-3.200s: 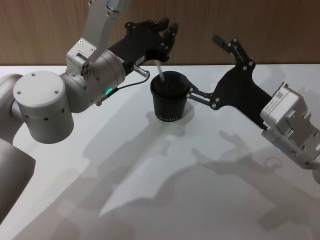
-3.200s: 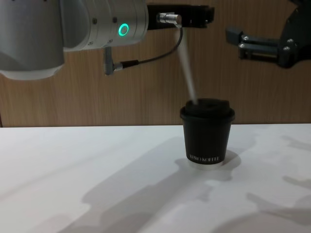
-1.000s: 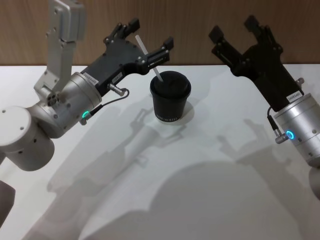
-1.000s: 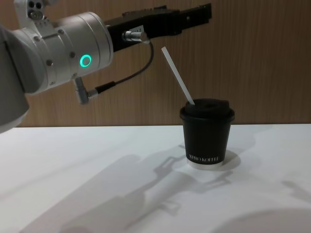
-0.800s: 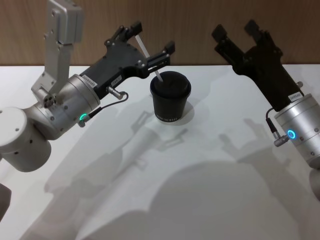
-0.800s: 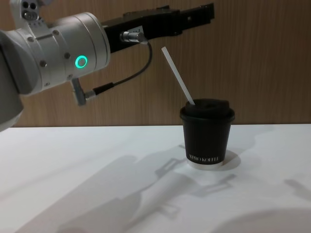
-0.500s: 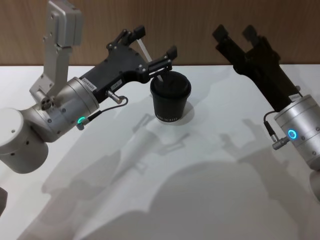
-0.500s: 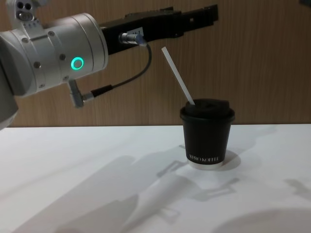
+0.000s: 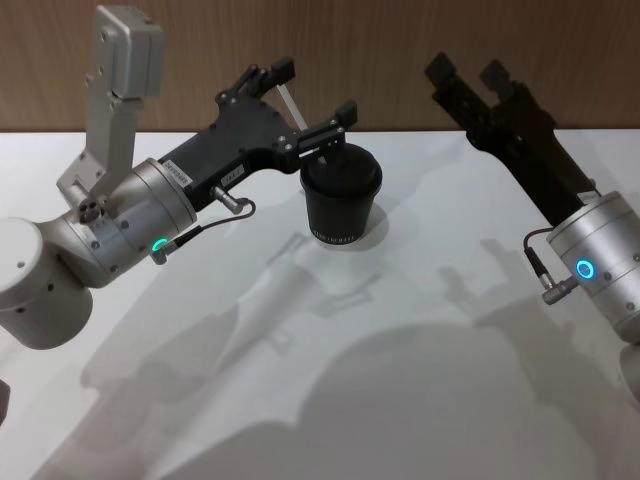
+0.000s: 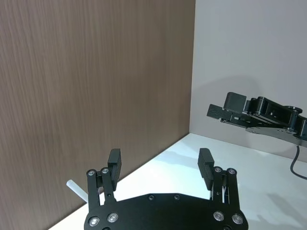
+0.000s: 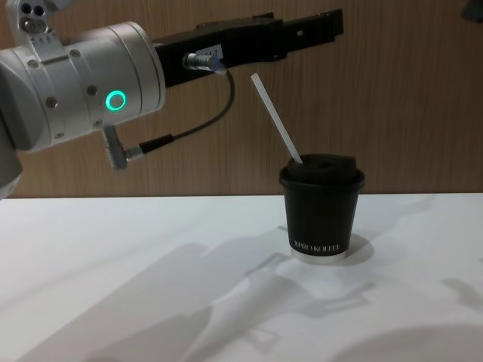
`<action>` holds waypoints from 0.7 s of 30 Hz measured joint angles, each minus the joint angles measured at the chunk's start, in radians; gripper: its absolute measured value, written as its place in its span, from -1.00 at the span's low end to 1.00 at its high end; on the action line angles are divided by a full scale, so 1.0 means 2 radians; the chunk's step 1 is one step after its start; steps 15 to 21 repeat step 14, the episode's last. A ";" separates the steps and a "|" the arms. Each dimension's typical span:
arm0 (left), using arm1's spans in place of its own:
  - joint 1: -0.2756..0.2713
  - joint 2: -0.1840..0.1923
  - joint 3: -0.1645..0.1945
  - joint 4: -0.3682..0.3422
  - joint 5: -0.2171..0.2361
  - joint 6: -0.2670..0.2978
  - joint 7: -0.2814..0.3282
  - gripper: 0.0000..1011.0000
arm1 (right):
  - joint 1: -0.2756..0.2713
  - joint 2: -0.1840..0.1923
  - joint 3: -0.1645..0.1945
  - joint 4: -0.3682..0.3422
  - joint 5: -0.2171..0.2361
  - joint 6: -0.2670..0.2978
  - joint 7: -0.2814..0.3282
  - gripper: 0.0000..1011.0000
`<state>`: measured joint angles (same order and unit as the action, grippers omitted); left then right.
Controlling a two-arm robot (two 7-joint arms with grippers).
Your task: Pick up the straw with one hand, pass it to the other hand, and insert it into the cup.
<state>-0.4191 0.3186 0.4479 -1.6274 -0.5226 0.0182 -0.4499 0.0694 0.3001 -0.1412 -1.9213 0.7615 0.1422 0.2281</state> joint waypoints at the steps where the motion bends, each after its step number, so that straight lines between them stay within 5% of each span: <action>1: 0.000 0.000 0.000 0.000 0.000 0.000 -0.001 0.98 | 0.000 0.000 0.000 0.000 0.001 0.001 0.000 0.98; 21: 0.001 0.002 0.001 -0.001 -0.002 0.001 -0.003 0.98 | -0.001 -0.002 0.001 -0.002 0.008 0.007 -0.003 0.98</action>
